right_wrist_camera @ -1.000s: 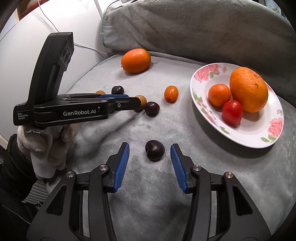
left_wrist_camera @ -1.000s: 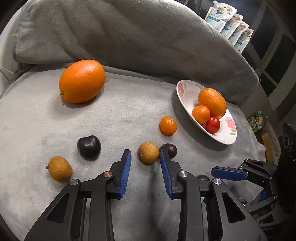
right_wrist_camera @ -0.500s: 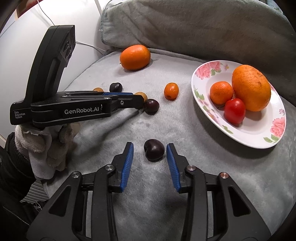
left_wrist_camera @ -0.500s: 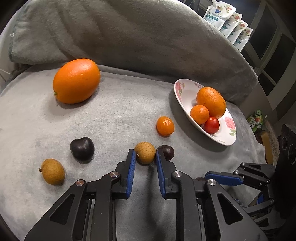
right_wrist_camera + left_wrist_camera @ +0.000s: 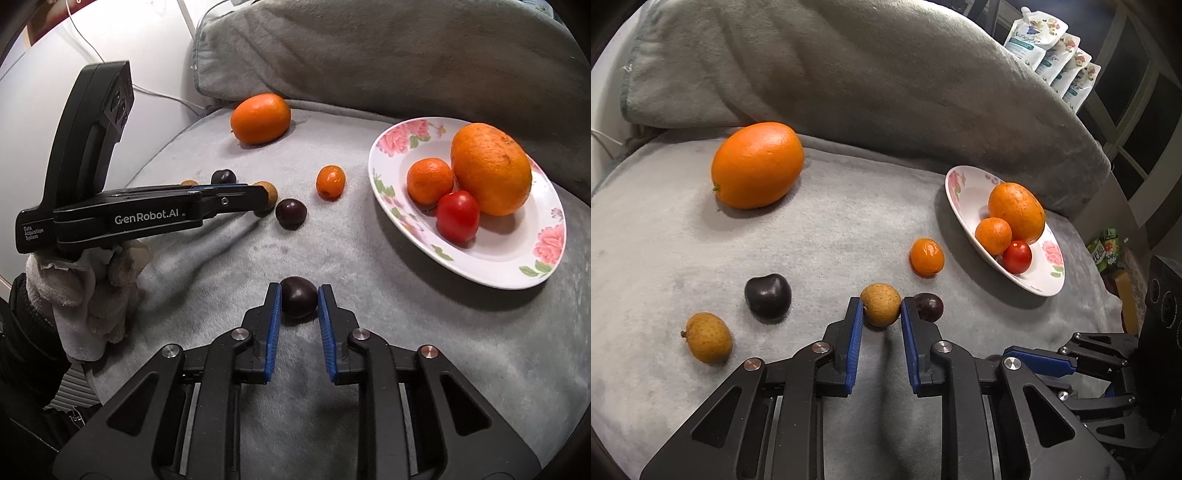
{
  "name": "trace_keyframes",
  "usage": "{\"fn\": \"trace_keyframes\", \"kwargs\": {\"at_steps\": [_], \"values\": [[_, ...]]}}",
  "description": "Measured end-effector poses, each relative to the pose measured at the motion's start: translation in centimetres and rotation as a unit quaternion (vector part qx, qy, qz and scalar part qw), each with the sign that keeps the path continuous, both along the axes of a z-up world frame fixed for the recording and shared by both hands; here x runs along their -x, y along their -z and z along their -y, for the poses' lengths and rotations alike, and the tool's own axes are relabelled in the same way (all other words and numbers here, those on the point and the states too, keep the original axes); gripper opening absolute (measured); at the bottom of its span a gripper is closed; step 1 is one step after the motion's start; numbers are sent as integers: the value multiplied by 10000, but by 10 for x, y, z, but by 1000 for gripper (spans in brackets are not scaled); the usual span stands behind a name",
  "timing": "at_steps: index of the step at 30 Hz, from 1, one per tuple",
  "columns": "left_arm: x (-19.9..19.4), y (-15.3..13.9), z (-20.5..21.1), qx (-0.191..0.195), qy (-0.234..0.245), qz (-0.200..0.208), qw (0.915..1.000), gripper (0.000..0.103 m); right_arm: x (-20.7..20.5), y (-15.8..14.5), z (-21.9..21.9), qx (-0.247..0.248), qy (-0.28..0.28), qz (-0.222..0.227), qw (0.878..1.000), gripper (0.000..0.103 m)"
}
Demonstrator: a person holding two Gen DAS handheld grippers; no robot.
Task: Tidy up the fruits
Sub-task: 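Close the left gripper on the longan while the right gripper closes on the plum, then carry the longan in the left gripper while the right gripper carries the plum to the plate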
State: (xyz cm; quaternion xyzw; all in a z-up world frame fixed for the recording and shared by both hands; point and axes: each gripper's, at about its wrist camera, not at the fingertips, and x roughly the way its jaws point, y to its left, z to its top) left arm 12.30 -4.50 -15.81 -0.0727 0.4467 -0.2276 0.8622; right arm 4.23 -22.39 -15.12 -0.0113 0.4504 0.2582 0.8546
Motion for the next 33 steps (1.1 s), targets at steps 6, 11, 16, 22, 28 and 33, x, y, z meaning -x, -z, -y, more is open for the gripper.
{"fn": "trace_keyframes", "kwargs": {"at_steps": [6, 11, 16, 22, 28, 33], "values": [[2, -6, -2, 60, -36, 71, 10000, 19, 5, -9, 8, -66, 116, 119, 9998, 21], [6, -17, 4, 116, 4, 185, 9998, 19, 8, -21, 21, -107, 294, 301, 9991, 21], [5, -25, 15, 180, 98, 269, 9994, 19, 10, -34, 43, -138, 549, 486, 9972, 21], [-1, -32, 33, 202, 254, 359, 9988, 19, 8, -43, 73, -184, 901, 623, 9938, 21], [-9, -36, 54, 172, 394, 415, 9982, 19, 1, -46, 96, -223, 1139, 686, 9909, 21], [-17, -39, 67, 138, 481, 452, 9977, 19, -3, -46, 106, -229, 1213, 687, 9900, 21]]}}
